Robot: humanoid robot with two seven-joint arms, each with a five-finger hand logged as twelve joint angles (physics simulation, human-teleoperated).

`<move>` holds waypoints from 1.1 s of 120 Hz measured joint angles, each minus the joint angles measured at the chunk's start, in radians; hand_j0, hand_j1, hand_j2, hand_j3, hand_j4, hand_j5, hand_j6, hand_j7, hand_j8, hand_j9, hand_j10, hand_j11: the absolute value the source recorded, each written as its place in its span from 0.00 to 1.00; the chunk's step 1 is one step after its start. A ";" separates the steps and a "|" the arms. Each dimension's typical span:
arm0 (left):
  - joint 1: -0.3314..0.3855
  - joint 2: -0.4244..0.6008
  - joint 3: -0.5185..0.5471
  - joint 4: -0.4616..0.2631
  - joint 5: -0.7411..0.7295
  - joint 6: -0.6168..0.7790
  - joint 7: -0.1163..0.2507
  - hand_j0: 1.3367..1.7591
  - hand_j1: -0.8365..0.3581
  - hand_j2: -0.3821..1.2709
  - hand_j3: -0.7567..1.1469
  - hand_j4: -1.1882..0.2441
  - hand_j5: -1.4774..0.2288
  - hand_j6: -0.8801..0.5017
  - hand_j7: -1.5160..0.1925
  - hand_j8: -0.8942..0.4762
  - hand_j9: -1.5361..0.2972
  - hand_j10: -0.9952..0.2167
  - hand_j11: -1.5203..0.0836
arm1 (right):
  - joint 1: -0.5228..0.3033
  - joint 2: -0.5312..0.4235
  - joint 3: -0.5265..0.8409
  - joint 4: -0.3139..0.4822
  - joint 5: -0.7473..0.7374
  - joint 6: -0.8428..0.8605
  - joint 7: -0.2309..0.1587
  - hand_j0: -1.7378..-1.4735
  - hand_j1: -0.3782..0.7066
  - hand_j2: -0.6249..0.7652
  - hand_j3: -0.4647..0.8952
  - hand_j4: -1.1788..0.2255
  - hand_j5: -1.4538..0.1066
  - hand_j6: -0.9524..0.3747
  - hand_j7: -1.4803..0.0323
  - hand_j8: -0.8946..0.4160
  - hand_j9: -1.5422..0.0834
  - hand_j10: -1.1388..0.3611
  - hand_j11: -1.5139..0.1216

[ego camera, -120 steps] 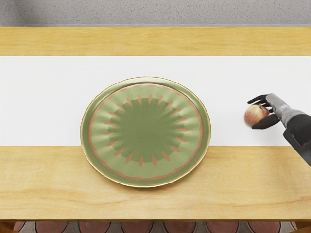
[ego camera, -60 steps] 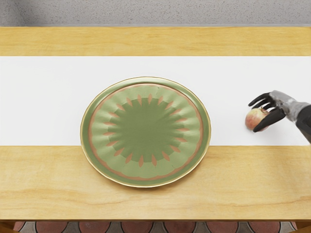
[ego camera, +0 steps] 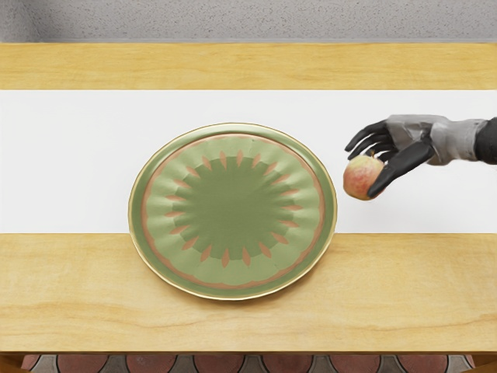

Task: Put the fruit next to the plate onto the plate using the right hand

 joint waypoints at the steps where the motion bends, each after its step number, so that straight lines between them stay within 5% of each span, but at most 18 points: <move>1: 0.000 0.000 0.000 0.000 0.000 0.000 0.000 0.76 0.74 0.26 0.40 0.66 0.68 0.46 0.70 0.47 0.66 0.62 0.75 | 0.004 0.004 0.001 0.000 0.003 0.004 0.000 0.30 0.54 0.74 0.34 0.41 0.42 0.33 0.46 0.35 0.47 0.45 0.45; 18: 0.000 0.000 0.000 0.000 0.000 0.000 0.000 0.76 0.74 0.26 0.40 0.66 0.68 0.46 0.70 0.47 0.66 0.62 0.75 | 0.073 0.093 0.013 0.014 0.052 0.033 -0.015 0.30 0.56 0.79 0.34 0.41 0.42 0.32 0.46 0.35 0.46 0.45 0.45; 21: 0.000 0.000 0.000 0.000 0.000 0.000 0.000 0.76 0.74 0.26 0.40 0.66 0.68 0.46 0.70 0.47 0.66 0.62 0.75 | 0.082 0.115 0.014 0.015 0.056 0.034 -0.017 0.30 0.55 0.72 0.34 0.41 0.42 0.32 0.45 0.35 0.46 0.45 0.44; 33: 0.000 0.000 0.000 0.000 0.000 0.000 0.000 0.76 0.74 0.26 0.40 0.66 0.68 0.46 0.70 0.47 0.66 0.62 0.75 | 0.105 0.200 0.015 0.007 0.066 0.032 -0.021 0.30 0.54 0.74 0.34 0.41 0.41 0.31 0.45 0.37 0.46 0.46 0.44; 69: 0.000 0.000 0.000 0.000 0.000 0.000 0.000 0.76 0.74 0.26 0.40 0.66 0.68 0.46 0.70 0.47 0.66 0.62 0.75 | 0.120 0.459 -0.009 -0.161 -0.005 0.028 -0.023 0.30 0.57 0.76 0.34 0.41 0.40 0.32 0.45 0.38 0.46 0.47 0.44; 95: 0.000 0.000 0.000 0.000 0.000 0.000 0.000 0.76 0.74 0.26 0.40 0.66 0.68 0.46 0.70 0.47 0.66 0.62 0.75 | 0.123 0.501 -0.015 -0.195 -0.023 0.026 -0.023 0.30 0.54 0.72 0.34 0.43 0.44 0.29 0.48 0.35 0.49 0.46 0.47; 132: 0.000 0.000 0.000 0.000 0.000 0.000 0.000 0.76 0.74 0.26 0.40 0.66 0.68 0.46 0.70 0.47 0.66 0.62 0.75 | 0.123 0.506 -0.014 -0.200 -0.025 0.019 -0.023 0.30 0.37 0.48 0.34 0.60 0.64 0.46 0.68 0.45 0.68 0.56 0.65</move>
